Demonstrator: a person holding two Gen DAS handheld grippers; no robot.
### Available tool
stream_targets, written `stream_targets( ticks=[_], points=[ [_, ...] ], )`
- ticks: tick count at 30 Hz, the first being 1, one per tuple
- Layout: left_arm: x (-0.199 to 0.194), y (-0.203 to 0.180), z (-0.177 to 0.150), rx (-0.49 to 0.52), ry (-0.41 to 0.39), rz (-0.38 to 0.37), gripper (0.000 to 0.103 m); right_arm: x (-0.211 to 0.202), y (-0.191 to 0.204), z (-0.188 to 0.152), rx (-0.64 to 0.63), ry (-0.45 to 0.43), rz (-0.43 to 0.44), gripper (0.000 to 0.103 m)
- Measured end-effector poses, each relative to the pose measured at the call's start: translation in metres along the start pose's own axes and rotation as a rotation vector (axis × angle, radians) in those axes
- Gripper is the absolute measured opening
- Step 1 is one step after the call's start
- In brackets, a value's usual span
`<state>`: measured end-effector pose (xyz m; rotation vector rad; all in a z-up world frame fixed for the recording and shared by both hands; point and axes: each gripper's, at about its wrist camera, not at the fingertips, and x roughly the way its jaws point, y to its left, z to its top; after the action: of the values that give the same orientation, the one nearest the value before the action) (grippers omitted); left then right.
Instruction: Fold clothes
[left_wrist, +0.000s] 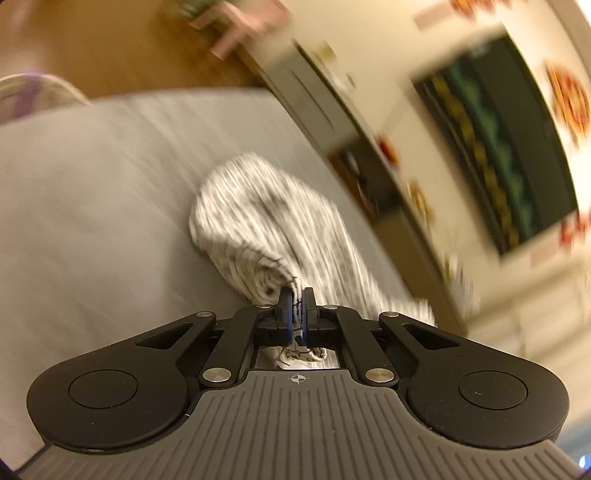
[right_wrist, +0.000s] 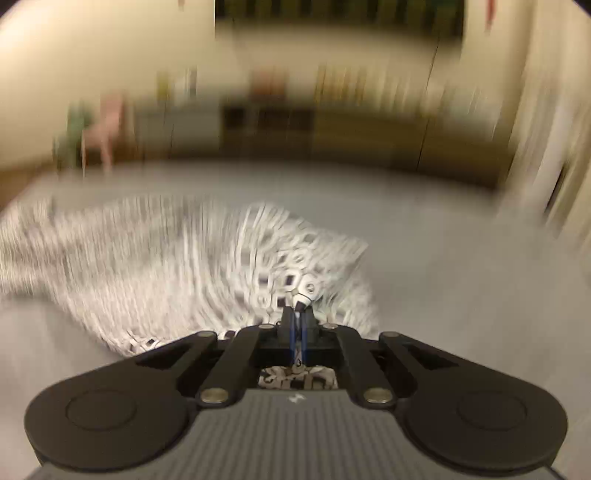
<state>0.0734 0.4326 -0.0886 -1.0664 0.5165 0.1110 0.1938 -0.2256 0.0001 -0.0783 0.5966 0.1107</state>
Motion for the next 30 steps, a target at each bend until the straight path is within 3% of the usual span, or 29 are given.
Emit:
stream_targets(
  ticks=[2,4,6,8,10,13,16,17,20,22,25,27,30],
  points=[
    [-0.018,0.025,0.016,-0.122,-0.065,0.000,0.000,-0.057,0.017,0.003,-0.176,-0.228,-0.029,0.002],
    [-0.030,0.050,0.026,-0.208,-0.101,0.055,0.000,-0.085,0.041,-0.026,-0.445,-0.261,-0.101,0.002],
    [-0.036,0.069,0.031,-0.271,-0.103,0.099,0.000,-0.096,0.062,-0.070,-0.730,-0.229,-0.158,0.005],
    [-0.036,0.076,0.032,-0.292,-0.076,0.107,0.000,-0.081,0.069,-0.128,-0.961,-0.079,-0.205,0.027],
    [-0.035,0.071,0.029,-0.276,-0.050,0.105,0.000,-0.070,0.062,-0.156,-0.903,0.051,-0.231,0.028],
    [-0.035,0.059,0.022,-0.230,-0.022,0.114,0.000,-0.074,0.038,-0.148,-0.498,0.157,-0.155,0.028],
    [-0.051,0.041,0.017,-0.143,-0.048,0.155,0.000,-0.090,0.022,-0.120,-0.241,0.117,-0.054,0.030],
    [-0.057,0.032,0.016,-0.102,-0.074,0.171,0.000,-0.092,0.016,-0.111,-0.181,0.104,-0.022,0.035],
    [-0.075,0.003,0.012,0.043,-0.167,0.205,0.000,-0.091,0.012,-0.082,-0.074,0.078,0.027,0.056],
    [-0.079,-0.020,0.007,0.153,-0.195,0.225,0.009,-0.082,0.006,-0.067,-0.018,0.090,0.023,0.068],
    [-0.079,-0.057,-0.008,0.360,-0.222,0.265,0.018,-0.056,0.002,-0.051,0.060,0.114,0.003,0.074],
    [-0.071,-0.081,-0.023,0.503,-0.187,0.241,0.031,-0.033,0.004,-0.049,0.075,0.127,-0.019,0.076],
    [-0.046,-0.107,-0.052,0.614,-0.030,0.107,0.044,0.008,0.006,-0.058,0.041,0.169,-0.012,0.070]
  ],
)
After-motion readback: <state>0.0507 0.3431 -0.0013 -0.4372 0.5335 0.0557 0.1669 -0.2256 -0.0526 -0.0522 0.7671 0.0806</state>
